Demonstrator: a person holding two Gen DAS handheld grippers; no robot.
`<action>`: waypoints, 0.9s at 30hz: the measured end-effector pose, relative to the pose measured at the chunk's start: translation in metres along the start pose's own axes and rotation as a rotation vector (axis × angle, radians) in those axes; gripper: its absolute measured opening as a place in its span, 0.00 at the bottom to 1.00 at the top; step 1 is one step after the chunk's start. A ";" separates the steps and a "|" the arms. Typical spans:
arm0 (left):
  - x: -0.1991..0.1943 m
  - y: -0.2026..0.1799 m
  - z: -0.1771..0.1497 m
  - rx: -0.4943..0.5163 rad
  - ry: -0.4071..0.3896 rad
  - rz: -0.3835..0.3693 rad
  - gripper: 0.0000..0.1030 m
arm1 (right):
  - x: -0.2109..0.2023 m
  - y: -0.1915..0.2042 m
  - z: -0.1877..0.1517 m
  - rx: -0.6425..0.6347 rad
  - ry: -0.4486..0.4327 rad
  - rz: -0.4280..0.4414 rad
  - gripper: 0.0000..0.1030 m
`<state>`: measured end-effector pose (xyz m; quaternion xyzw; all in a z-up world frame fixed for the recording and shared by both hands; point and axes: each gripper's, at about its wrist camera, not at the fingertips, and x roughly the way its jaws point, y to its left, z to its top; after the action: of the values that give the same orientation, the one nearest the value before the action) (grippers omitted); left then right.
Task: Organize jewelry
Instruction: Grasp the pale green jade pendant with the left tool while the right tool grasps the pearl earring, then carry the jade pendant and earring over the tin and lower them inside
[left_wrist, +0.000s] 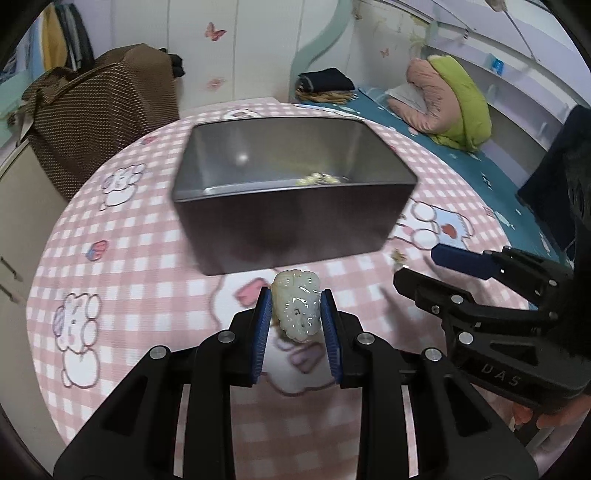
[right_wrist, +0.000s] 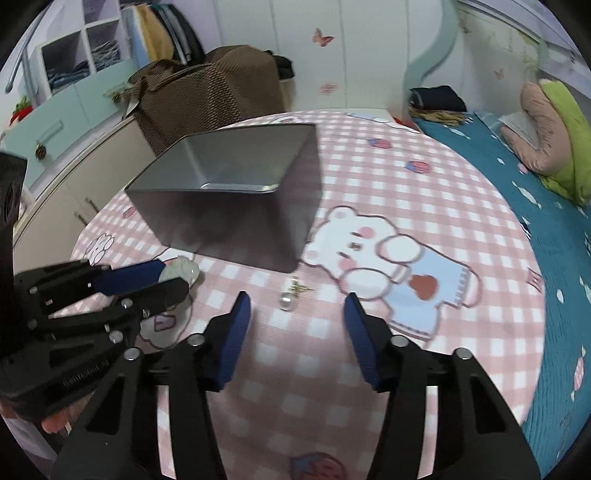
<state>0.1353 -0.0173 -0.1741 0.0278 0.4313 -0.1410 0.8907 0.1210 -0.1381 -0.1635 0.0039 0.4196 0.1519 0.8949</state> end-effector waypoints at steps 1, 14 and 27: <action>-0.001 0.004 0.001 -0.008 -0.002 0.006 0.27 | 0.002 0.003 0.000 -0.004 0.005 0.000 0.44; -0.009 0.034 0.000 -0.069 -0.019 0.017 0.27 | 0.014 0.017 0.003 -0.069 0.033 -0.056 0.10; -0.035 0.034 0.003 -0.073 -0.077 0.003 0.27 | -0.015 0.034 0.011 -0.082 -0.033 -0.053 0.10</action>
<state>0.1262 0.0227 -0.1477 -0.0094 0.4013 -0.1251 0.9073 0.1108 -0.1082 -0.1409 -0.0412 0.3980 0.1449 0.9049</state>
